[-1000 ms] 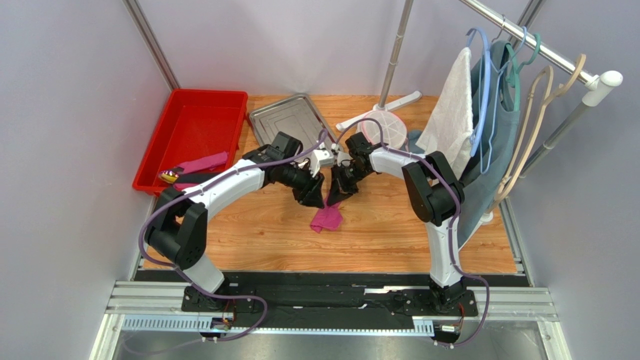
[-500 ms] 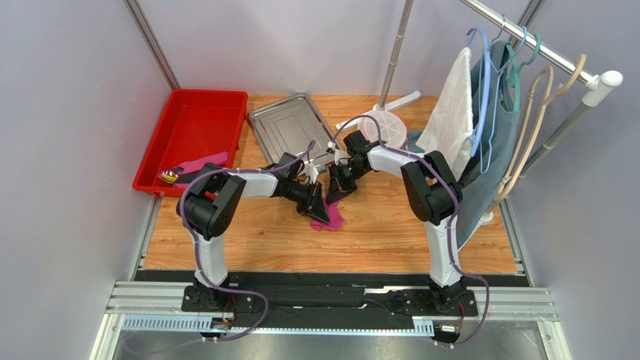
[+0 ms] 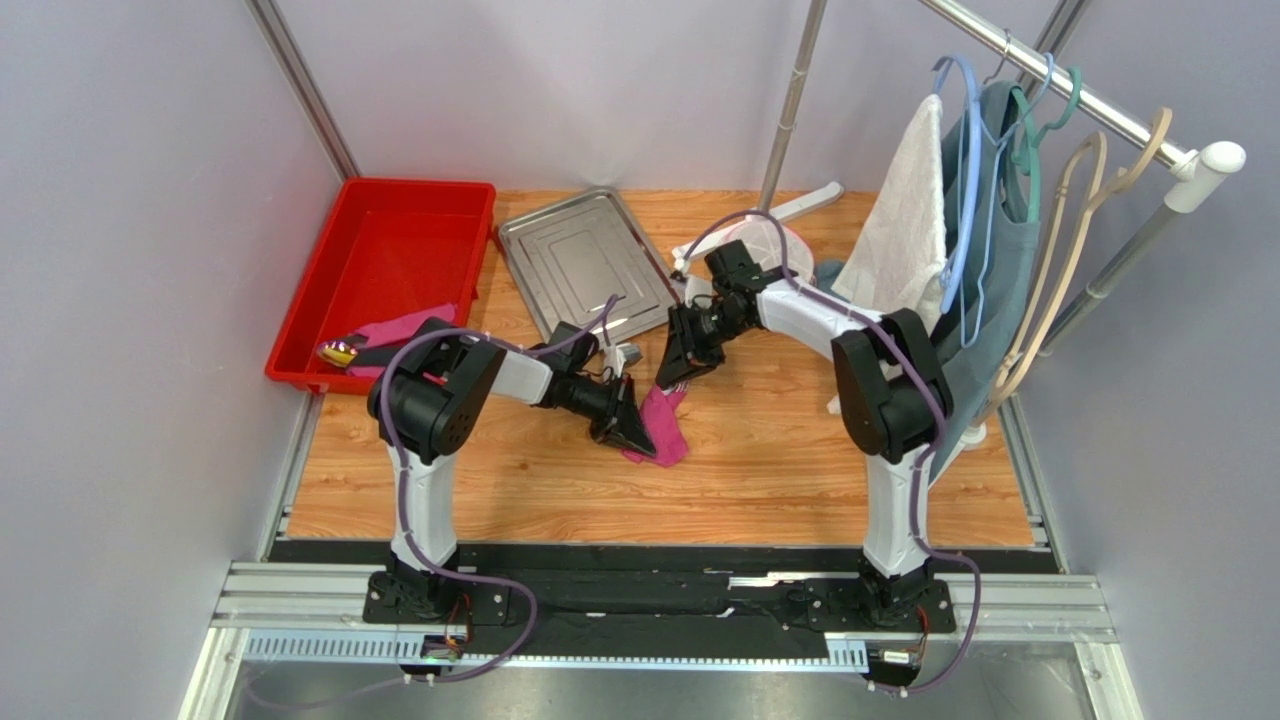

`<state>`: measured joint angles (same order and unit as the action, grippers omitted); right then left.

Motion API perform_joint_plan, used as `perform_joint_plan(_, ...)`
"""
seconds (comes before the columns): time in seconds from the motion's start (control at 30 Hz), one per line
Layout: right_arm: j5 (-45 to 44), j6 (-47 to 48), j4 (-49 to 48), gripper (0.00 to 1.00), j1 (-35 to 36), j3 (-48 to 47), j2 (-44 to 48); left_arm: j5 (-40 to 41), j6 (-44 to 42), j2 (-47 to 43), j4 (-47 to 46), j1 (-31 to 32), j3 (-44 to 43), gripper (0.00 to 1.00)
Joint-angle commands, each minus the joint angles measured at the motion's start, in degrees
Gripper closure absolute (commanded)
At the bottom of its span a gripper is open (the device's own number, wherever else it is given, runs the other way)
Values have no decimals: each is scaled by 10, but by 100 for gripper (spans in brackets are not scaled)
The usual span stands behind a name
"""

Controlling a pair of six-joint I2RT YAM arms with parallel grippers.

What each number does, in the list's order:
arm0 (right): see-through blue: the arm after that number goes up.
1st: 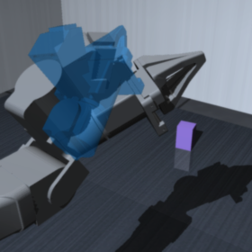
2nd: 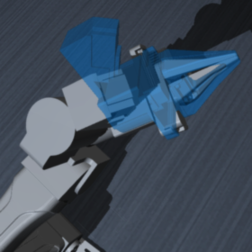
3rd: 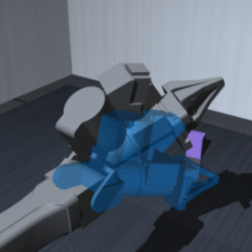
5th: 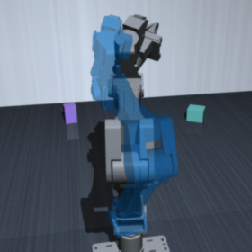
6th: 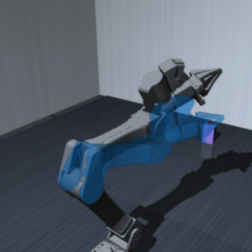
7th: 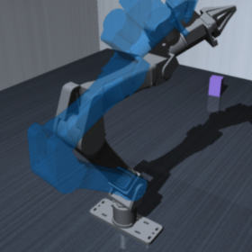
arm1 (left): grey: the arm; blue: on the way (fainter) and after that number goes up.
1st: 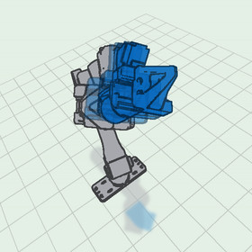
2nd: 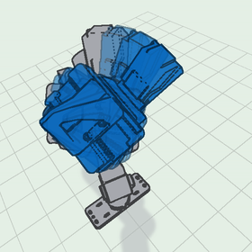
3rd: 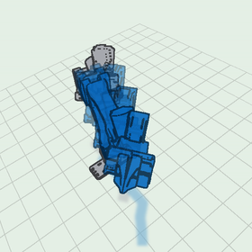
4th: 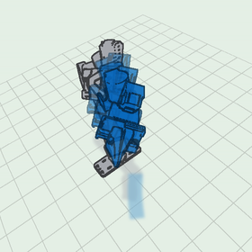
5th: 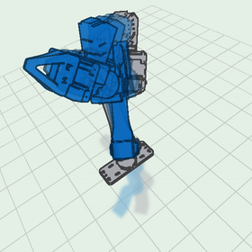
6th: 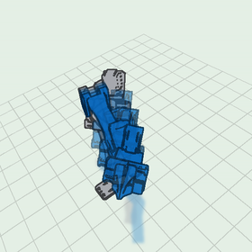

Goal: Place the utensils on the paper napkin and roll it up

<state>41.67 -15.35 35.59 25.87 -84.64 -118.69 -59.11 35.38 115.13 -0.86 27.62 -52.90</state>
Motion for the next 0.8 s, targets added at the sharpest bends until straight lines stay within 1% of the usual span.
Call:
perform_joint_plan(0.0,17,-45,-17,75,-7,25,72,31,23,26,-61,-5,26,95)
perform_joint_plan(0.07,37,-61,-29,75,-7,48,74,30,38,27,-87,-5,32,95)
perform_joint_plan(0.23,68,-135,-108,77,5,98,67,29,64,33,-127,-5,45,95)
perform_joint_plan(0.33,68,-140,-126,78,17,109,48,31,69,39,-133,-5,46,96)
perform_joint_plan(0.5,29,-126,-117,84,21,115,15,26,86,34,-163,-6,56,96)
perform_joint_plan(0.6,15,-106,-101,87,21,118,1,16,100,12,-190,-5,65,92)
perform_joint_plan(0.7,-3,-66,-73,89,20,116,-7,5,99,-32,-206,-6,71,86)
perform_joint_plan(0.73,-12,-57,-67,90,21,118,-7,3,95,-59,-201,-6,71,80)
perform_joint_plan(0.77,-18,-47,-54,90,21,117,-10,3,91,-74,-195,-6,69,77)
